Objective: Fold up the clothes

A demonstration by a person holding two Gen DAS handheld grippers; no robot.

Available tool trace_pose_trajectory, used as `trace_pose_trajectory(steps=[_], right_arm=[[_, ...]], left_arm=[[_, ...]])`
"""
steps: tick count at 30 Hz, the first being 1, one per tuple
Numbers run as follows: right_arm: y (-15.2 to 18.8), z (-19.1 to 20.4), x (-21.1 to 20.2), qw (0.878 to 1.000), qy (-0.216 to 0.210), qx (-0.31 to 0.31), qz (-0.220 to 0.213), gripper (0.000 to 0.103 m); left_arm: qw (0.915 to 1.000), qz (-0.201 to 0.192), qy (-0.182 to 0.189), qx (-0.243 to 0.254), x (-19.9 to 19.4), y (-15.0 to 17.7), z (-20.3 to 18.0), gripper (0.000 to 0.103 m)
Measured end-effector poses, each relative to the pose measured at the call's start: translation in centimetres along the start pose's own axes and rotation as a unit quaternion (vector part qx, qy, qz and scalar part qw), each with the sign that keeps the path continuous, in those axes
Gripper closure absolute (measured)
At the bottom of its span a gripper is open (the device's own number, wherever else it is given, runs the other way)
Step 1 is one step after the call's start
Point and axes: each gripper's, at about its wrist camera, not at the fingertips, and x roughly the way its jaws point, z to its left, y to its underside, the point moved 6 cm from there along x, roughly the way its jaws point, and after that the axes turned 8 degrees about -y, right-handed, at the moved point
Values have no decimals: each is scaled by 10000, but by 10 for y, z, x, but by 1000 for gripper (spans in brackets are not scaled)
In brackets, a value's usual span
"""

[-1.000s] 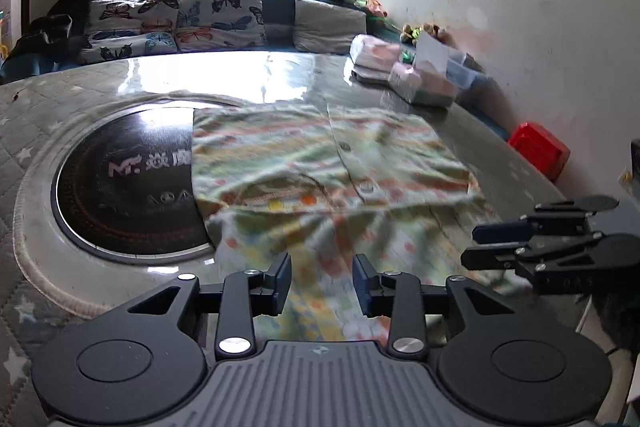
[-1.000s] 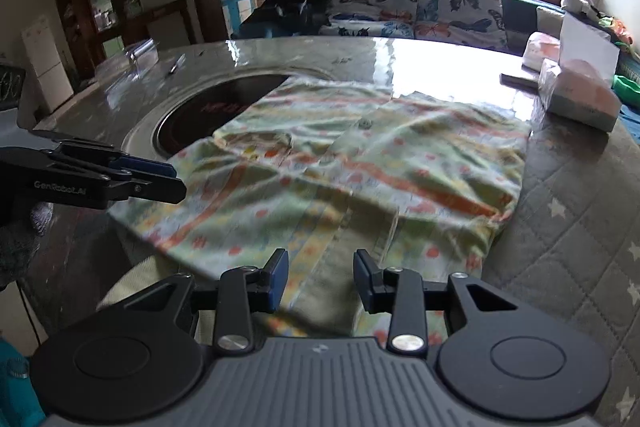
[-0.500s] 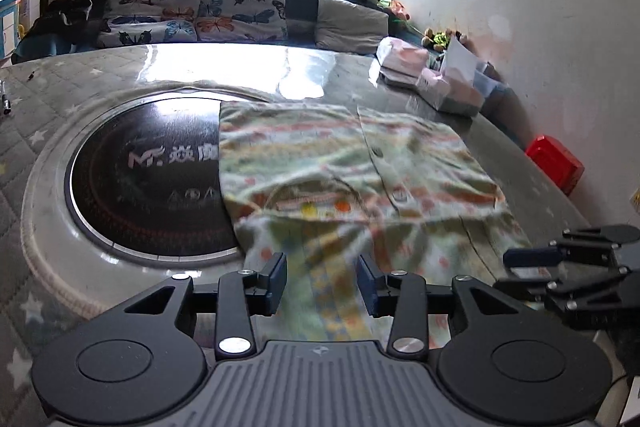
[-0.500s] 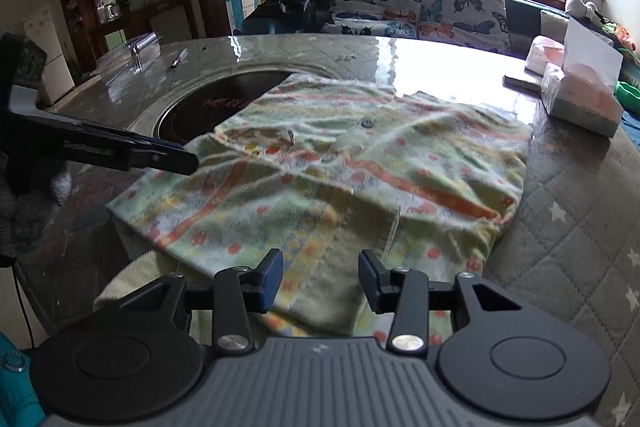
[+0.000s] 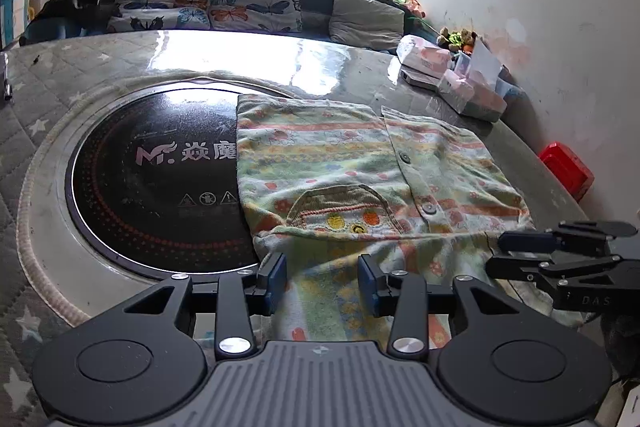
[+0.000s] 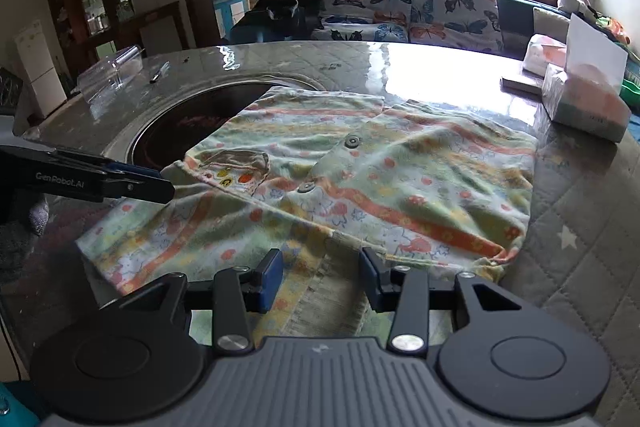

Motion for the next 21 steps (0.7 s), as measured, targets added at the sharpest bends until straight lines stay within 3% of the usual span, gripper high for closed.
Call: trace_pose_trajectory(steps=[5, 7, 10, 15, 21], right_arm=[[11, 7, -10, 9997, 2, -195, 142, 59], [16, 10, -14, 9994, 23, -292, 208, 53], [23, 13, -20, 9988, 56, -391, 300, 53], [30, 19, -28, 9983, 104, -481, 311, 53], [34, 24, -41, 9982, 172, -536, 229, 53]], left_arm=[[9981, -80, 87, 604, -23, 16, -16, 51], [9956, -159, 128, 913, -29, 25, -24, 50], [9898, -286, 190, 1382, -38, 38, -37, 46], [9748, -494, 292, 2155, -54, 60, -58, 38], [9489, -774, 405, 3033, -68, 84, -83, 36]])
